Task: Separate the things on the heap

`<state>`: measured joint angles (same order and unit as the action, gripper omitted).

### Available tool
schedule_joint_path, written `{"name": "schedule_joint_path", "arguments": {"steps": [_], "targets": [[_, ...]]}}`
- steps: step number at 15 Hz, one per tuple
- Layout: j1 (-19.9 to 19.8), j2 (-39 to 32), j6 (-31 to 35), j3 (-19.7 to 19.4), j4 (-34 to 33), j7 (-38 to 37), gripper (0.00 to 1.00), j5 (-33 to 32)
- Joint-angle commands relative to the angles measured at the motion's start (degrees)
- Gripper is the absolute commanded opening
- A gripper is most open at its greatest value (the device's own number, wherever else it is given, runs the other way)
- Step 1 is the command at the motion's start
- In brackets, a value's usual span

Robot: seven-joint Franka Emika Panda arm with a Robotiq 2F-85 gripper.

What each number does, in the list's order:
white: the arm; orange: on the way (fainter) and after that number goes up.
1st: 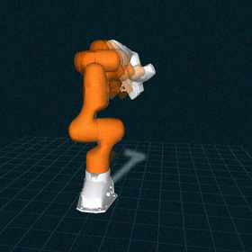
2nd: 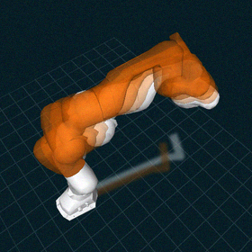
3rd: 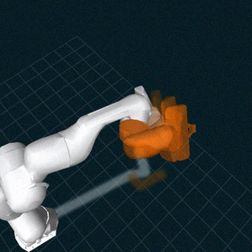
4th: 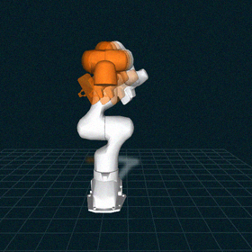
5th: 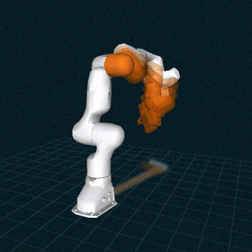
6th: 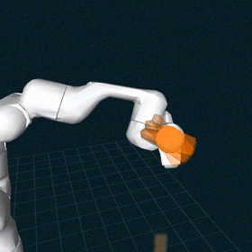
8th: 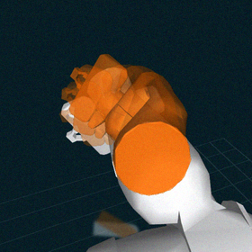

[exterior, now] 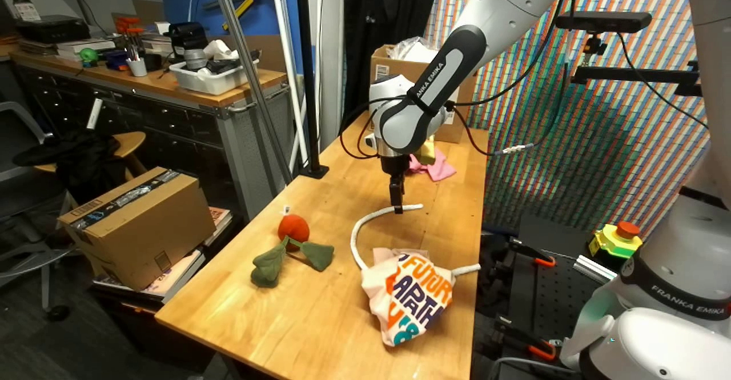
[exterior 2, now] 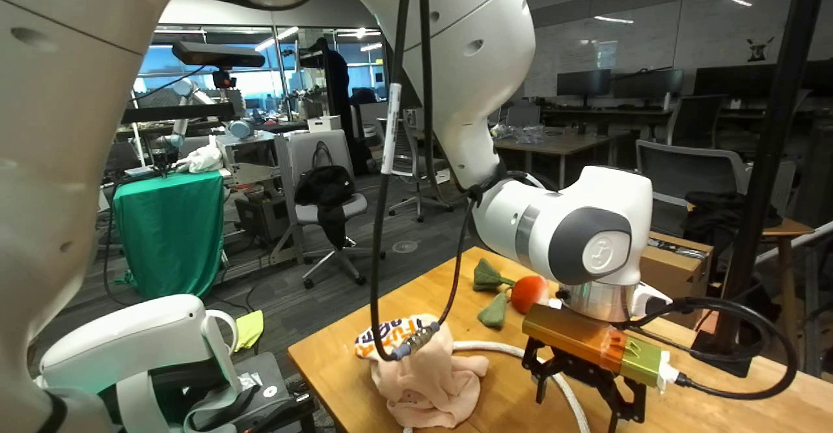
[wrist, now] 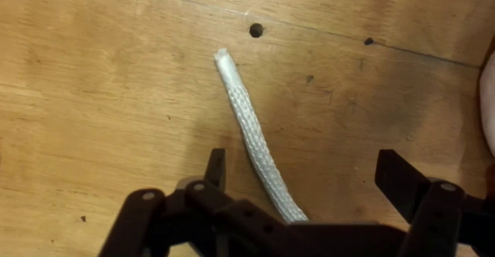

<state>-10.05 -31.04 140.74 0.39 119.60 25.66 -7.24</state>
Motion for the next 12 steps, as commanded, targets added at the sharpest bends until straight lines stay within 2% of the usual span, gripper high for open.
{"name": "schedule_joint_path", "arguments": {"steps": [1, 12], "targets": [[-0.2, -1.7, 3.3, 0.8, -0.3, 0.1, 1.0, 0.8], [0.3, -5.3, 10.9, 0.2, 0.3, -1.7, 1.0, -0.6]]}}
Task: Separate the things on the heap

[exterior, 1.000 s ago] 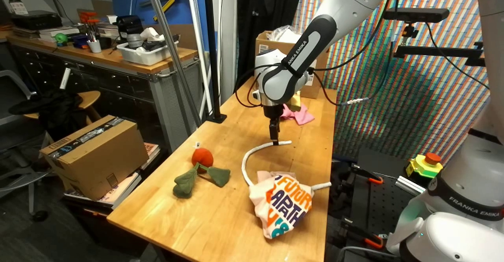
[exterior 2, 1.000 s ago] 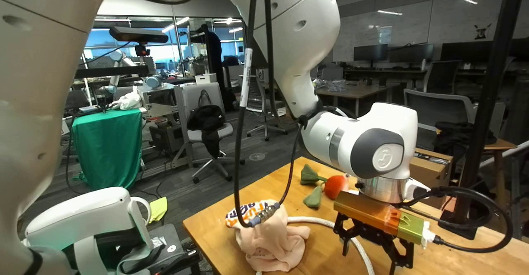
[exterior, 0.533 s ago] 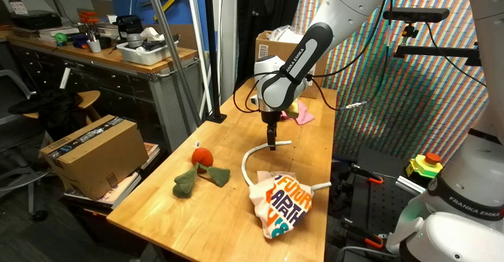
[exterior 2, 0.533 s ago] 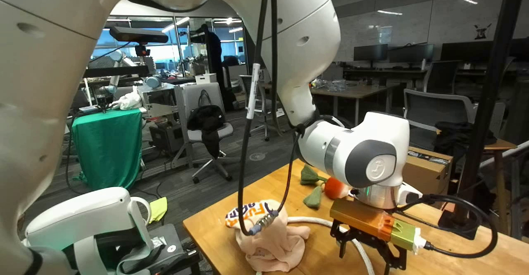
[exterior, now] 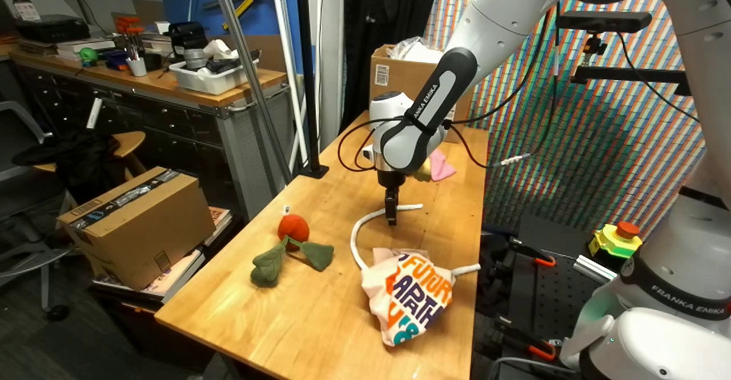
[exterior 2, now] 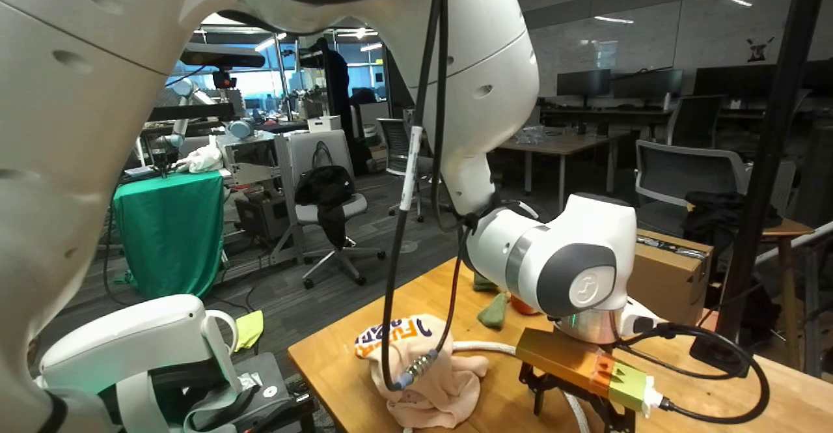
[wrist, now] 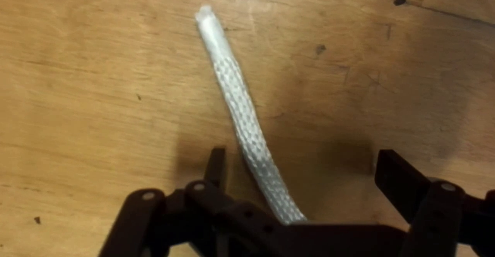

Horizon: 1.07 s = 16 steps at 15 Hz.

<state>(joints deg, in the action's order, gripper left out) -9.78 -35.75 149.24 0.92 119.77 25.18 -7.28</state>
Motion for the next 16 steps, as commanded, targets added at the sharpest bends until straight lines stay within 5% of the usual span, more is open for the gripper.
{"name": "schedule_joint_path", "arguments": {"steps": [1, 5, 7, 16], "targets": [[-0.1, -0.9, 2.8, -0.4, 0.1, -1.3, 1.0, -0.5], [-0.3, -0.9, 3.3, -0.5, 0.2, -1.9, 0.98, -0.2], [-0.4, -0.9, 3.4, -0.5, 0.2, -2.3, 0.74, -0.1], [-0.7, 0.4, 2.9, -0.7, 0.0, -3.1, 0.08, 0.1]]}}
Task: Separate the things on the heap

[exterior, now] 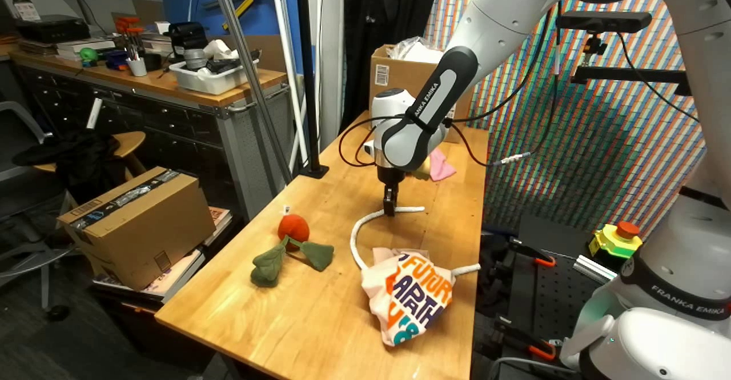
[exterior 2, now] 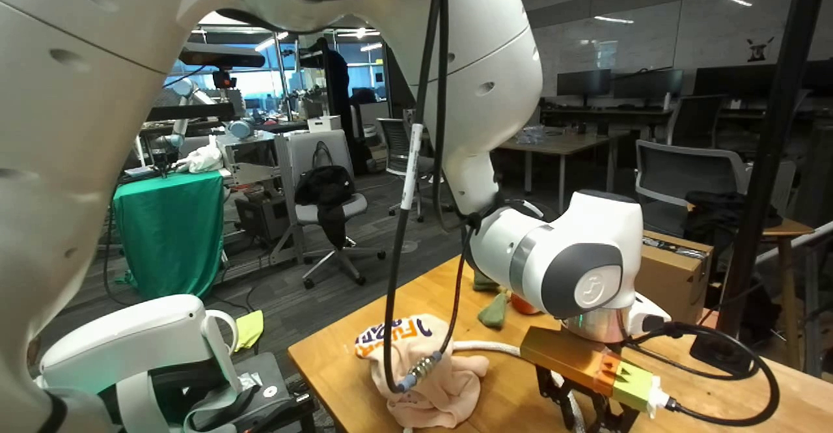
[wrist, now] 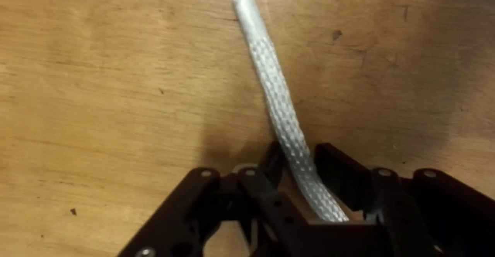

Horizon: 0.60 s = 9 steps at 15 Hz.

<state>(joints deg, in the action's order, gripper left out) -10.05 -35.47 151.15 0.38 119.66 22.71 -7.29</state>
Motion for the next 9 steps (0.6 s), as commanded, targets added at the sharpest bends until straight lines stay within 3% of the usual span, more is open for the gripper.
{"name": "schedule_joint_path", "arguments": {"steps": [1, 9], "targets": [[-0.4, 0.3, 0.9, -0.1, 0.1, -0.7, 0.02, 0.2], [-0.1, 3.2, -0.6, 0.0, 0.7, -1.4, 0.03, 0.3]]}}
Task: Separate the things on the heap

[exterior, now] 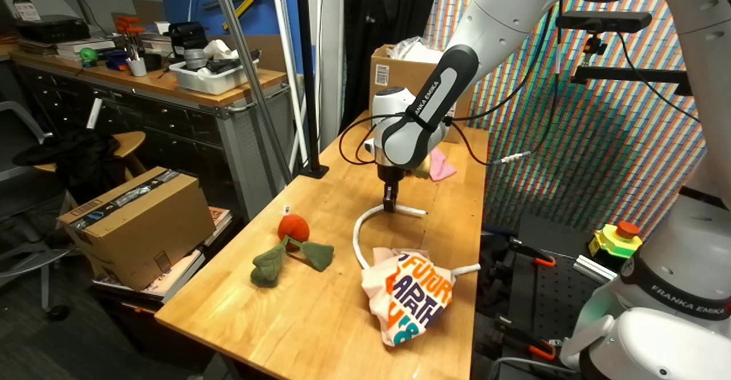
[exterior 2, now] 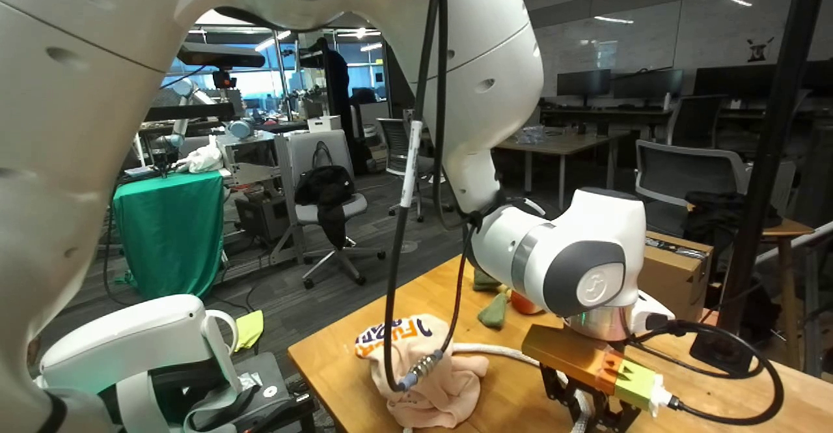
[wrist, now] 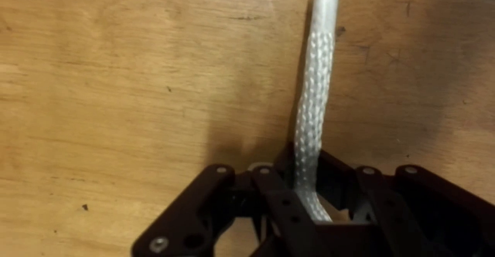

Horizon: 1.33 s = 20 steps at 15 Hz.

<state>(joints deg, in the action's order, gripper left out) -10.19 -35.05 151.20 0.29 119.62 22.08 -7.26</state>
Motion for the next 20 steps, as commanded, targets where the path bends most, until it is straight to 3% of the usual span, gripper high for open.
{"name": "schedule_joint_path", "arguments": {"steps": [1, 12, 20], "targets": [[0.2, 3.4, -0.8, 0.0, 0.9, -0.9, 0.03, 0.1], [1.6, 10.9, -4.2, 0.5, 0.2, -1.4, 0.03, 0.6], [0.8, 10.7, -4.7, -1.7, -3.6, -5.0, 0.03, 1.6]]}}
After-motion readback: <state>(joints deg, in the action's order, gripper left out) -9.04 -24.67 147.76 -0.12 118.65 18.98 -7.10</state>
